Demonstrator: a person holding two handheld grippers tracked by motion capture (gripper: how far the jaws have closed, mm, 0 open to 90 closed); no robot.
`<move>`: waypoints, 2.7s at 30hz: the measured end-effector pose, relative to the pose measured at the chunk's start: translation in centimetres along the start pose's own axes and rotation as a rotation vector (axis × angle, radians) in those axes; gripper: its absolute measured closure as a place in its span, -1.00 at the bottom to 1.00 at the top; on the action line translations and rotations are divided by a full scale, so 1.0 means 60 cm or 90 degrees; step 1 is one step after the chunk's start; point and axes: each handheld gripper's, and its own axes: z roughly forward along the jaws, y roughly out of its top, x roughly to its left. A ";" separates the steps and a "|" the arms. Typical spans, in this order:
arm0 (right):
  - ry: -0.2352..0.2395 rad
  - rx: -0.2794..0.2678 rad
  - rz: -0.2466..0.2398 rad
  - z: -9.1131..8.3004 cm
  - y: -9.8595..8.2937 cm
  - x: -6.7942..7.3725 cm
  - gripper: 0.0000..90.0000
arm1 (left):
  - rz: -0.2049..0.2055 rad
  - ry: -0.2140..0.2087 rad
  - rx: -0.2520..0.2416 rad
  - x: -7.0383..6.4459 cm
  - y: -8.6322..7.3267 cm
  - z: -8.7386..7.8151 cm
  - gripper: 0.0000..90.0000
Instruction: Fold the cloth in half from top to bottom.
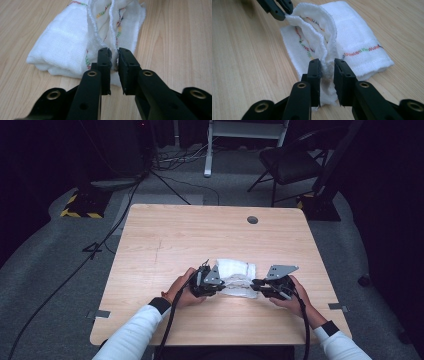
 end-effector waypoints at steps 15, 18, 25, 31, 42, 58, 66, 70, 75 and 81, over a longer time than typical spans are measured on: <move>-0.005 -0.008 -0.026 -0.012 -0.002 0.015 0.81 | 0.002 -0.018 0.013 -0.015 -0.019 -0.027 0.76; -0.021 -0.025 -0.014 -0.018 0.004 0.010 0.68 | -0.004 0.002 -0.004 -0.011 -0.020 -0.037 0.67; -0.056 -0.022 0.006 -0.001 0.019 -0.003 0.35 | -0.088 0.055 -0.024 0.033 0.003 -0.025 0.03; -0.058 0.015 0.027 0.035 0.024 -0.015 0.10 | -0.107 0.067 0.019 0.065 0.016 0.032 -0.25; -0.035 0.049 0.011 0.039 0.005 -0.005 -0.05 | -0.076 0.045 0.062 0.040 0.006 0.046 -0.28; -0.038 0.075 0.017 0.041 -0.014 -0.001 -0.28 | -0.091 0.044 0.049 0.033 0.001 0.038 -0.41; -0.040 0.047 0.014 0.023 -0.007 -0.004 -0.25 | -0.087 0.053 0.037 0.031 0.006 0.015 -0.48; -0.045 0.035 0.016 0.012 -0.001 -0.006 -0.25 | -0.085 0.055 0.035 0.029 0.004 -0.001 -0.50; -0.051 0.027 0.014 0.002 0.003 -0.008 -0.21 | -0.072 0.086 0.044 0.027 -0.007 -0.021 -0.50; -0.062 0.030 0.009 -0.003 0.002 -0.010 -0.24 | -0.070 0.108 0.055 0.026 -0.019 -0.036 -0.53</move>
